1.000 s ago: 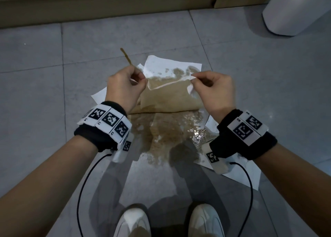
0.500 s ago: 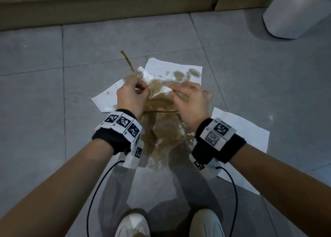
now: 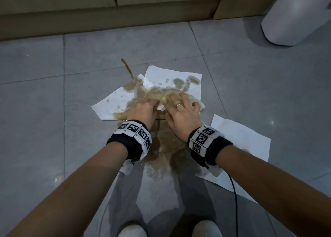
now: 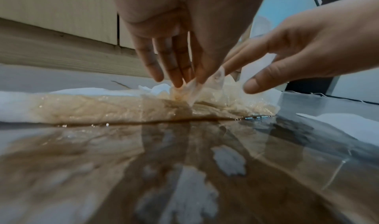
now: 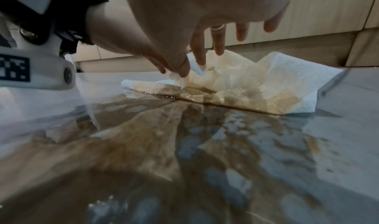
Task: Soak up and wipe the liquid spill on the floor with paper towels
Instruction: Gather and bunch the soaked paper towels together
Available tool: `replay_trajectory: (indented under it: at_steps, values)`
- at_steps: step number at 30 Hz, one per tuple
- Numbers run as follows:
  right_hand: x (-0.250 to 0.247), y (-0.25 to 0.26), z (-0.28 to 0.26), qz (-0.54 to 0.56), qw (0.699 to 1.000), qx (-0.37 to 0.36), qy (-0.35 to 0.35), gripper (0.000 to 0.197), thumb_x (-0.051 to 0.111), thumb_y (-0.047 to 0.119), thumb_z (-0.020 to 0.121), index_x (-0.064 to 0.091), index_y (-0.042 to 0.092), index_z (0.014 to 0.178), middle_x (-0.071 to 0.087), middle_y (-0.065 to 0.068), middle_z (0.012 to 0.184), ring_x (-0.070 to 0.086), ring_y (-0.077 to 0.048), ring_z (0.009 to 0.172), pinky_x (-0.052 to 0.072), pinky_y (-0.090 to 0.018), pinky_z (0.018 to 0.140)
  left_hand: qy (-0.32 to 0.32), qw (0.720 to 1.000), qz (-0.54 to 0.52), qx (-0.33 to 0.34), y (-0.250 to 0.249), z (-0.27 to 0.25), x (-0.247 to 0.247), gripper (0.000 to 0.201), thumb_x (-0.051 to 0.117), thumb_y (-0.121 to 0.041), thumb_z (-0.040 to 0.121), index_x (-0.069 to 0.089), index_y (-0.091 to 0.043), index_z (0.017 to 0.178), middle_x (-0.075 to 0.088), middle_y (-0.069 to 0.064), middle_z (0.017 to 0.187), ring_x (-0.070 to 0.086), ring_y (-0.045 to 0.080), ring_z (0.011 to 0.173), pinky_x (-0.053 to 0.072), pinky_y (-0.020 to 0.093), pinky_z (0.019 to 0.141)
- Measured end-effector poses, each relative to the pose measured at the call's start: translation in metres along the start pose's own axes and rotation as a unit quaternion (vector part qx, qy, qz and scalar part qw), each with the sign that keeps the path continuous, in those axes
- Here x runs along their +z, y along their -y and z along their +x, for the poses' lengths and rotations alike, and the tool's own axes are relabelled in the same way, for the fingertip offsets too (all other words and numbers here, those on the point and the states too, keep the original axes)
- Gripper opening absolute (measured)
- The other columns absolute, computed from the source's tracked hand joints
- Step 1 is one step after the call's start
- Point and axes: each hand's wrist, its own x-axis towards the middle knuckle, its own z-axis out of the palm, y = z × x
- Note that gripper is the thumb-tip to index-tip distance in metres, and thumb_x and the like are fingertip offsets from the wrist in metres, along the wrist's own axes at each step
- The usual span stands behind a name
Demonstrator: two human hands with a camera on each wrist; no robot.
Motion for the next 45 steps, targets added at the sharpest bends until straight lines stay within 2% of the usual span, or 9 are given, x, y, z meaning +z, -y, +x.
replay_trajectory:
  at_steps: [7,11,17,25,32,36,40,43,45]
  values:
    - [0.013,-0.005,0.008,-0.047,0.991,-0.007,0.123,0.056,0.024,0.048,0.099,0.014,0.025,0.149,0.013,0.002,0.158,0.000,-0.027,0.146,-0.001,-0.059,0.111,0.159,0.969,0.186,0.011,-0.006,-0.008,0.011,0.068,0.053,-0.028,0.089,0.019,-0.018,0.147,0.026,0.003,0.150,0.018,0.029,0.138,0.022,0.043,0.110]
    - [-0.001,-0.013,-0.002,0.034,0.998,0.020,0.042,0.048,0.032,0.045,0.098,0.032,0.028,0.143,0.025,0.002,0.154,0.008,-0.020,0.145,0.004,-0.053,0.112,0.130,0.977,0.168,0.010,-0.013,-0.015,0.005,0.063,0.052,-0.024,0.090,0.022,-0.018,0.145,0.029,0.001,0.149,0.019,0.027,0.138,0.023,0.043,0.109]
    - [-0.003,-0.102,-0.054,0.172,0.939,0.299,-0.006,0.045,0.049,0.031,0.093,0.042,0.025,0.137,0.023,-0.004,0.153,0.017,-0.021,0.142,0.021,-0.044,0.110,0.057,0.991,0.105,0.058,-0.019,-0.034,-0.004,0.040,0.040,-0.023,0.096,0.042,-0.023,0.137,0.039,-0.003,0.144,0.026,0.023,0.135,0.024,0.041,0.107]
    - [0.036,-0.154,-0.126,0.189,0.860,0.471,0.057,0.068,0.042,0.035,0.097,0.007,0.011,0.149,-0.006,-0.014,0.157,-0.001,-0.029,0.145,0.014,-0.051,0.113,0.222,0.901,0.122,0.353,-0.065,-0.074,0.047,0.045,0.058,-0.022,0.088,0.051,-0.020,0.132,0.044,0.000,0.144,0.033,0.023,0.137,0.033,0.045,0.110]
    - [0.051,-0.155,-0.133,0.117,0.881,0.458,0.033,0.054,0.045,0.035,0.095,0.033,0.009,0.140,0.025,-0.014,0.151,0.027,-0.033,0.136,0.031,-0.049,0.105,0.303,0.832,0.209,0.414,-0.097,-0.122,0.083,0.047,0.027,-0.019,0.102,0.021,-0.011,0.147,0.006,0.007,0.158,-0.002,0.028,0.146,-0.018,0.046,0.111]
    - [0.041,-0.149,-0.130,0.114,0.886,0.448,-0.023,0.029,0.051,0.025,0.089,0.061,0.011,0.113,0.051,-0.013,0.127,0.048,-0.032,0.116,0.035,-0.040,0.096,0.307,0.817,0.248,0.421,-0.092,-0.123,0.083,0.046,0.030,-0.022,0.102,0.025,-0.009,0.146,0.012,0.009,0.157,0.005,0.028,0.145,-0.019,0.043,0.111]
    - [0.027,-0.126,-0.132,0.127,0.908,0.389,-0.092,0.022,0.051,0.026,0.090,0.066,0.015,0.103,0.063,-0.007,0.105,0.059,-0.027,0.095,0.034,-0.035,0.091,0.299,0.839,0.218,0.399,-0.088,-0.116,0.069,0.046,0.071,-0.049,0.071,0.067,-0.030,0.113,0.061,-0.009,0.127,0.053,0.013,0.123,0.035,0.038,0.107]
    - [0.027,-0.101,-0.136,0.141,0.933,0.302,-0.133,0.023,0.057,0.027,0.089,0.065,0.017,0.109,0.066,-0.004,0.101,0.063,-0.024,0.089,0.035,-0.038,0.092,0.250,0.883,0.174,0.357,-0.080,-0.107,0.065,0.045,0.069,-0.040,0.074,0.064,-0.029,0.117,0.056,-0.008,0.133,0.045,0.015,0.130,0.019,0.041,0.114]
    - [0.033,-0.084,-0.139,0.119,0.950,0.236,-0.167,0.021,0.061,0.027,0.085,0.069,0.016,0.102,0.068,-0.004,0.089,0.066,-0.025,0.077,0.040,-0.042,0.085,0.231,0.898,0.178,0.328,-0.066,-0.101,0.061,0.045,0.039,-0.036,0.094,0.043,-0.024,0.138,0.034,-0.006,0.150,0.017,0.016,0.144,-0.005,0.047,0.117]
